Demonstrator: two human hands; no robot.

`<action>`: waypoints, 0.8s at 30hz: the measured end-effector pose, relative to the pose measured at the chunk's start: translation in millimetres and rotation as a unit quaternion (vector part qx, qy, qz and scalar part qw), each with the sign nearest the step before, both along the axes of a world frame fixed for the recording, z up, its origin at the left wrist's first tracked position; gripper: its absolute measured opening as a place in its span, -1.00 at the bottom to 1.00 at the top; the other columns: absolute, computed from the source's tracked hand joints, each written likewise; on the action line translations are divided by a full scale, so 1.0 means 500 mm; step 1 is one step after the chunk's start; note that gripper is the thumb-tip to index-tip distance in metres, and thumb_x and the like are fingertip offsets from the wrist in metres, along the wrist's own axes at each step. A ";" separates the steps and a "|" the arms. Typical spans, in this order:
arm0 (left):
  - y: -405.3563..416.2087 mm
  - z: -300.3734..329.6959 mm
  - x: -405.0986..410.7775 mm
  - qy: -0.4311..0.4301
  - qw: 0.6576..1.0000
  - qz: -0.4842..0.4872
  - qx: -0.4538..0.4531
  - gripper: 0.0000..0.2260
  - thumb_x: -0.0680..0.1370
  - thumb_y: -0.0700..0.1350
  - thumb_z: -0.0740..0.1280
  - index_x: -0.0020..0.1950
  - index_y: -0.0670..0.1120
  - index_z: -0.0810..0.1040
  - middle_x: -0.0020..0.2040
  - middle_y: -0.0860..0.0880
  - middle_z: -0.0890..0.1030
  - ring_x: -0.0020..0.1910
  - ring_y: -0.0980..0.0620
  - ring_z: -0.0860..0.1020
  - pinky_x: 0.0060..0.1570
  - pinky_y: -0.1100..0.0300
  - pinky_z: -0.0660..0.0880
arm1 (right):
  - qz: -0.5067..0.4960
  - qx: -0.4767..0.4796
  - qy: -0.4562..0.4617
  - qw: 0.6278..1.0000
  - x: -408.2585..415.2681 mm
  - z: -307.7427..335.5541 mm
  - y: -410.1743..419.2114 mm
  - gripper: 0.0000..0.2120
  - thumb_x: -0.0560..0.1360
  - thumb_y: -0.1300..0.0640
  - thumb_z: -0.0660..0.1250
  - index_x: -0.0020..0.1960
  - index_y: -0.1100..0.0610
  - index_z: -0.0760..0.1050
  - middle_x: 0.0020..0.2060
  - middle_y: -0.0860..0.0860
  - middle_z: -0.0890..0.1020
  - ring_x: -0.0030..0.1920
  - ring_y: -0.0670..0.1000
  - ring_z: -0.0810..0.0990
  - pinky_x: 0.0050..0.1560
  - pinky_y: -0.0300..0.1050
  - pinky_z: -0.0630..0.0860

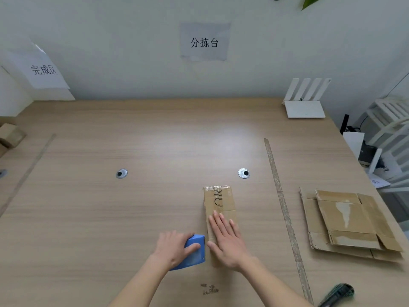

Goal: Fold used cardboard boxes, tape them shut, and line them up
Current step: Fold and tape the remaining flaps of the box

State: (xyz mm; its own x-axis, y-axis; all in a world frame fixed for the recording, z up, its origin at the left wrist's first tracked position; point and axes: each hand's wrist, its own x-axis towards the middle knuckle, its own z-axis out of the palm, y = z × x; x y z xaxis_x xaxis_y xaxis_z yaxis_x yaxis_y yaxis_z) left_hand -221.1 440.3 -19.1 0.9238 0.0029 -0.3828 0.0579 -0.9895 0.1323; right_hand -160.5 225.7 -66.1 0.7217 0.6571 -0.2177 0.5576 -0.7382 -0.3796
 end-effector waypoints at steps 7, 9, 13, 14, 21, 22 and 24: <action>-0.019 -0.046 -0.001 0.018 0.996 0.025 0.082 -0.61 0.57 0.29 0.10 0.00 0.02 0.51 -0.03 -0.07 0.65 -0.02 -0.15 0.61 -0.28 0.07 0.27 | -0.038 -0.066 0.001 0.997 -0.010 0.005 0.011 -0.27 0.57 -0.24 0.11 0.64 0.06 0.10 0.63 0.00 0.10 0.61 -0.03 -0.03 0.53 -0.03 -0.15; -0.009 -0.062 -0.020 0.011 0.996 0.048 0.075 -0.63 0.58 0.30 0.09 -0.07 0.03 0.45 -0.06 -0.06 0.64 -0.03 -0.13 0.60 -0.26 0.07 0.29 | -0.036 -0.075 -0.012 0.996 -0.014 0.002 0.012 -0.25 0.53 -0.26 0.14 0.62 0.07 0.18 0.61 0.00 0.20 0.58 0.00 0.10 0.51 0.00 -0.06; 0.023 -0.102 -0.059 -0.050 0.994 0.086 0.045 -0.60 0.57 0.33 0.05 0.16 0.13 0.49 -0.14 -0.01 0.63 -0.09 -0.08 0.63 -0.31 0.10 0.31 | -0.048 -0.027 -0.040 0.998 -0.016 0.000 0.014 -0.24 0.52 -0.23 0.18 0.64 0.02 0.10 0.63 -0.07 0.08 0.60 -0.08 -0.02 0.54 -0.05 -0.16; 0.031 -0.116 -0.065 -0.081 0.992 0.086 0.046 -0.59 0.55 0.34 0.07 0.19 0.17 0.51 -0.17 0.00 0.65 -0.15 -0.06 0.64 -0.37 0.12 0.29 | -0.063 -0.015 -0.032 0.997 -0.019 0.003 0.018 -0.24 0.48 -0.21 0.22 0.62 0.01 0.15 0.63 -0.09 0.12 0.60 -0.10 0.01 0.54 -0.05 -0.13; 0.060 -0.144 -0.093 -0.136 0.988 0.074 -0.001 -0.54 0.39 0.31 0.39 0.22 0.17 0.50 -0.42 0.06 0.35 -0.52 0.04 0.35 -0.58 0.24 0.05 | -0.173 0.040 -0.091 0.980 -0.038 -0.005 0.077 -0.31 0.21 0.02 0.47 0.34 0.02 0.45 0.41 -0.07 0.42 0.40 -0.01 0.35 0.47 0.01 0.16; 0.061 -0.153 -0.098 -0.141 0.987 0.077 -0.004 -0.50 0.36 0.27 0.47 0.25 0.16 0.52 -0.40 0.06 0.32 -0.49 0.04 0.30 -0.56 0.25 0.01 | -0.176 0.045 -0.098 0.978 -0.039 -0.005 0.078 -0.33 0.21 0.04 0.48 0.31 0.02 0.45 0.40 -0.06 0.42 0.38 0.00 0.35 0.45 0.00 0.17; 0.065 -0.171 -0.103 -0.139 0.987 0.080 -0.004 -0.44 0.33 0.23 0.55 0.28 0.14 0.54 -0.37 0.05 0.29 -0.44 0.04 0.27 -0.52 0.25 0.00 | -0.174 0.048 -0.107 0.978 -0.039 -0.007 0.075 -0.37 0.25 0.03 0.47 0.30 0.01 0.44 0.41 -0.07 0.40 0.35 0.03 0.36 0.45 -0.02 0.15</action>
State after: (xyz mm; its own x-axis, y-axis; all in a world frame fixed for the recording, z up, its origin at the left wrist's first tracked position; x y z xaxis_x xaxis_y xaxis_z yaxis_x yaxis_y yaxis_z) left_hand -272.7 472.6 -104.5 0.9813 0.1544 -0.1147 0.1728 -0.9695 0.1738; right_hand -179.8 263.2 -69.4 0.9274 0.3737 0.0127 0.3531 -0.8639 -0.3592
